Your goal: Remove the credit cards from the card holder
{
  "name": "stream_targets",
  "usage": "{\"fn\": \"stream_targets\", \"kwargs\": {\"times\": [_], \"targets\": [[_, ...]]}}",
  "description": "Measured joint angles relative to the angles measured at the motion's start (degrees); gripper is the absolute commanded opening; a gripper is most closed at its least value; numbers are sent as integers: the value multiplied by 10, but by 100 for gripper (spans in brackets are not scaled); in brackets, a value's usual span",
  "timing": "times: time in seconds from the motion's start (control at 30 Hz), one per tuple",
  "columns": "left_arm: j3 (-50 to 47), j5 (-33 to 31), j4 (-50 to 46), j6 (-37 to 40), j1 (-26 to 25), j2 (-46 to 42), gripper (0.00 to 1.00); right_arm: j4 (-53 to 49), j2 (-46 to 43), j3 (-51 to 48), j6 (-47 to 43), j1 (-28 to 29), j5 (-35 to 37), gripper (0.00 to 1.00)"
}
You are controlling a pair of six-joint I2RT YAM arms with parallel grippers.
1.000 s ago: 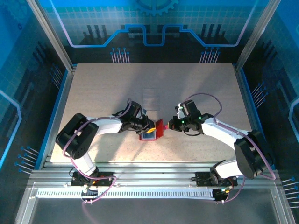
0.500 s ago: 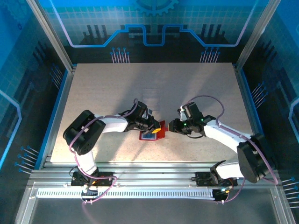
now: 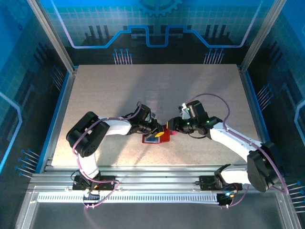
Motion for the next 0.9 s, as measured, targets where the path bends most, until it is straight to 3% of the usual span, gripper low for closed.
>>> {"fn": "stream_targets", "kwargs": {"times": [0.13,0.57,0.9], "targets": [[0,3,7,-10,0,5,13,35,49,-1,19,12,-21,29],[-3,1,5,-12,11,-34,13,50,122,-11,28,13,-21,27],[-3,-49,-134,68,36,-106,13,50,151,-10,21,13,-22,25]]}}
